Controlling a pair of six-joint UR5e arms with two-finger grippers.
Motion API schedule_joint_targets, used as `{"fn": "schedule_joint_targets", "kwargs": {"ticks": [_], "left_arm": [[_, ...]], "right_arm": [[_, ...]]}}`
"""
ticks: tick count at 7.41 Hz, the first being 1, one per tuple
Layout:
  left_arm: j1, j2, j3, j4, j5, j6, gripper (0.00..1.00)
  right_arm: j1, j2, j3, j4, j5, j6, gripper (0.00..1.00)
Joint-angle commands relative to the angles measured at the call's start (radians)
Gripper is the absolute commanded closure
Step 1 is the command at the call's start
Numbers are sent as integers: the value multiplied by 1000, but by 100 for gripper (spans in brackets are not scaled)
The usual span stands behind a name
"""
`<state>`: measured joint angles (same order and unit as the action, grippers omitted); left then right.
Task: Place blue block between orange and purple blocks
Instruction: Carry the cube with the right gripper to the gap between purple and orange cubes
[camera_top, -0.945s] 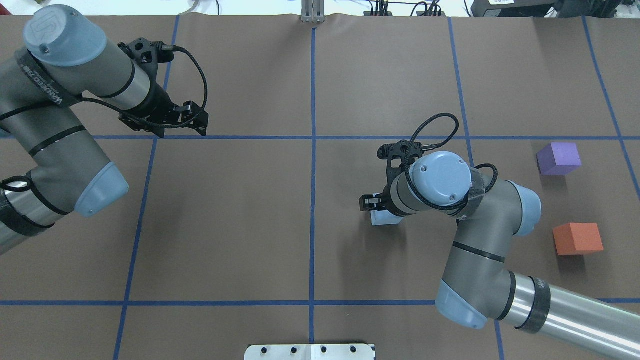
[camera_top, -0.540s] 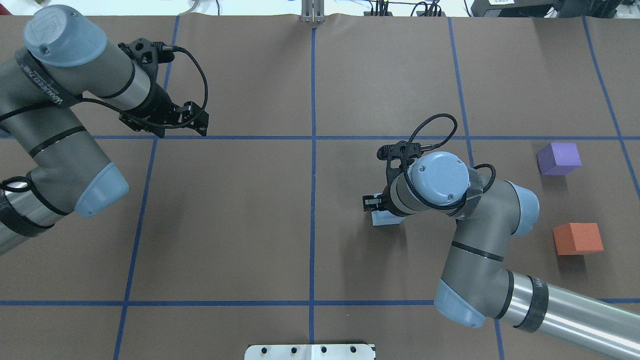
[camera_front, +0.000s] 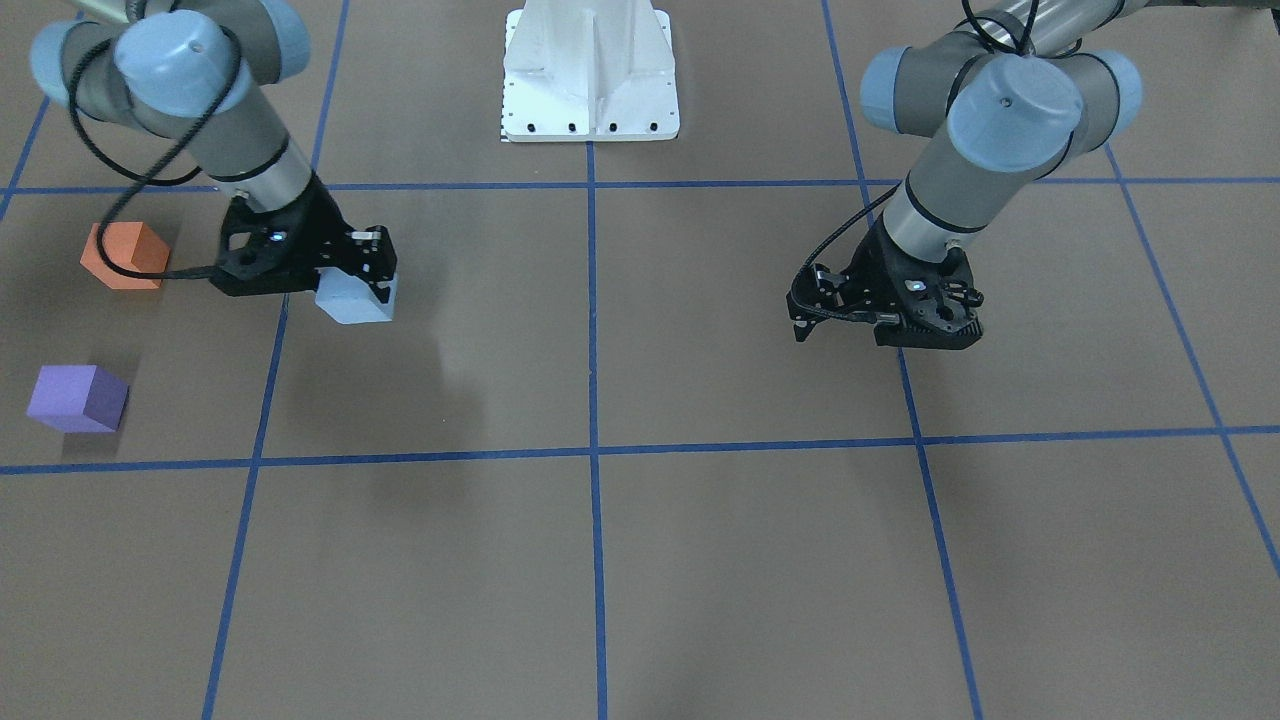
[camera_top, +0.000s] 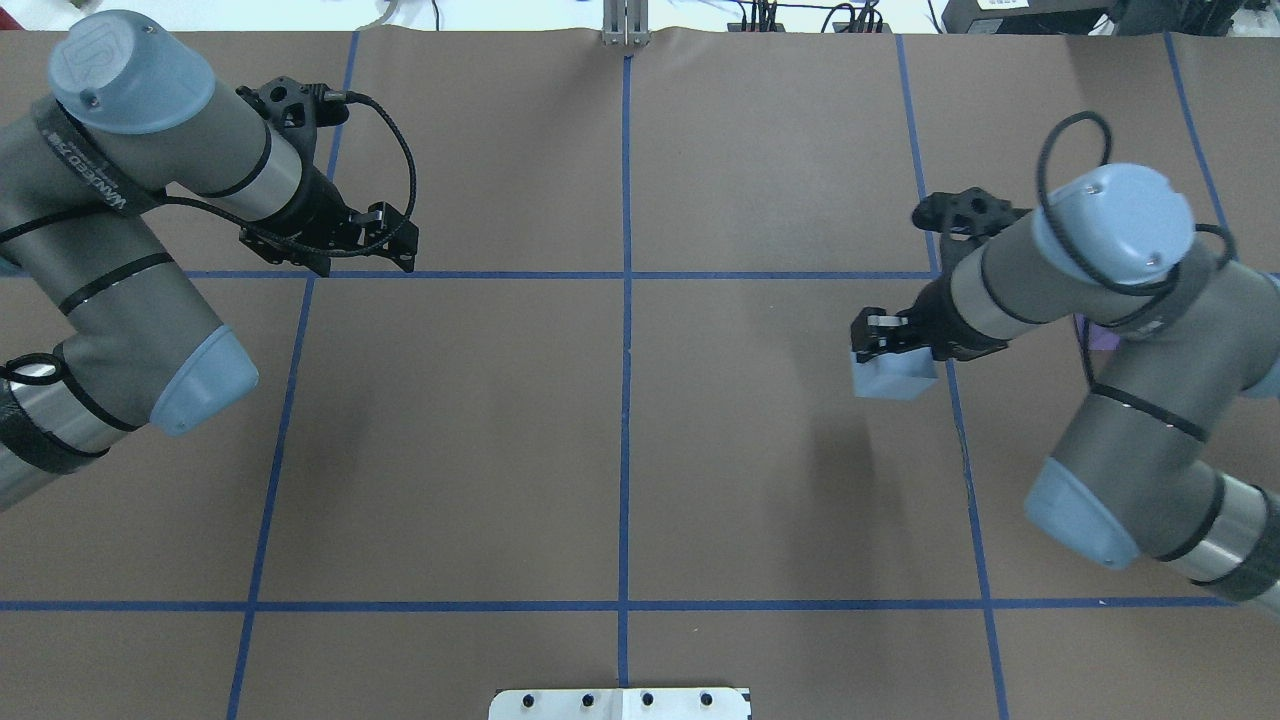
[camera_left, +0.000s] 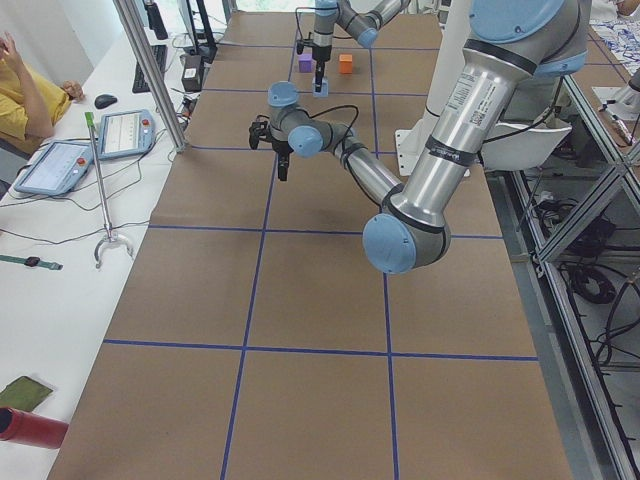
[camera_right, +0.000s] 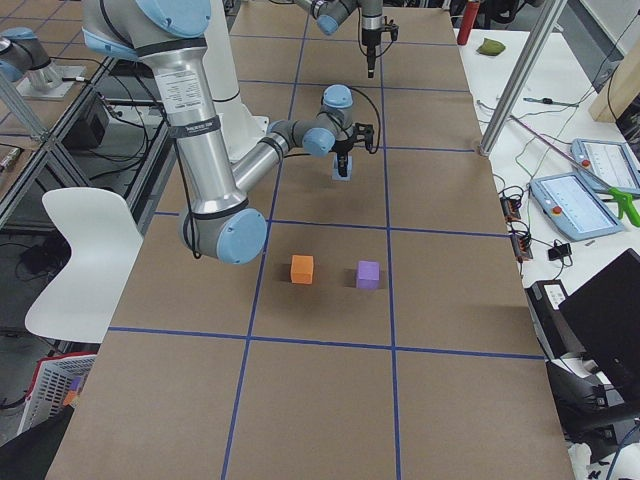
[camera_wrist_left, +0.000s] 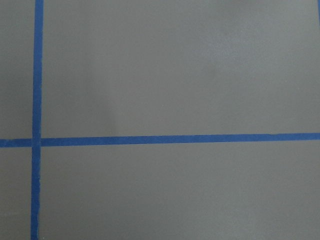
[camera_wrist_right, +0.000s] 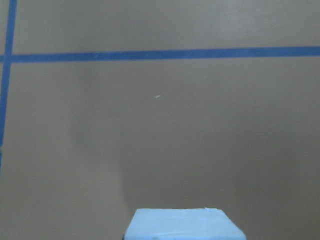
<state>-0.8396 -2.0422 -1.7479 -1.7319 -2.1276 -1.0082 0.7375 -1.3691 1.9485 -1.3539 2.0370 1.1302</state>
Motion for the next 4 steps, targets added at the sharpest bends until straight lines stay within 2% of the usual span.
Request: {"fn": "schedule_joint_targets", "kwargs": {"ticks": [1,3,4], "left_arm": [[1,0,1,0,0,-6,0],[2,-1,-10,-18,-2,-81,0],[2,-1,-10,-26,-2,-85,0]], "right_arm": [[132,-196,40,13,43,-213,100],[216,-325,5,42,118,-285,100],[230,-368,-18,83,123,-315,100]]}}
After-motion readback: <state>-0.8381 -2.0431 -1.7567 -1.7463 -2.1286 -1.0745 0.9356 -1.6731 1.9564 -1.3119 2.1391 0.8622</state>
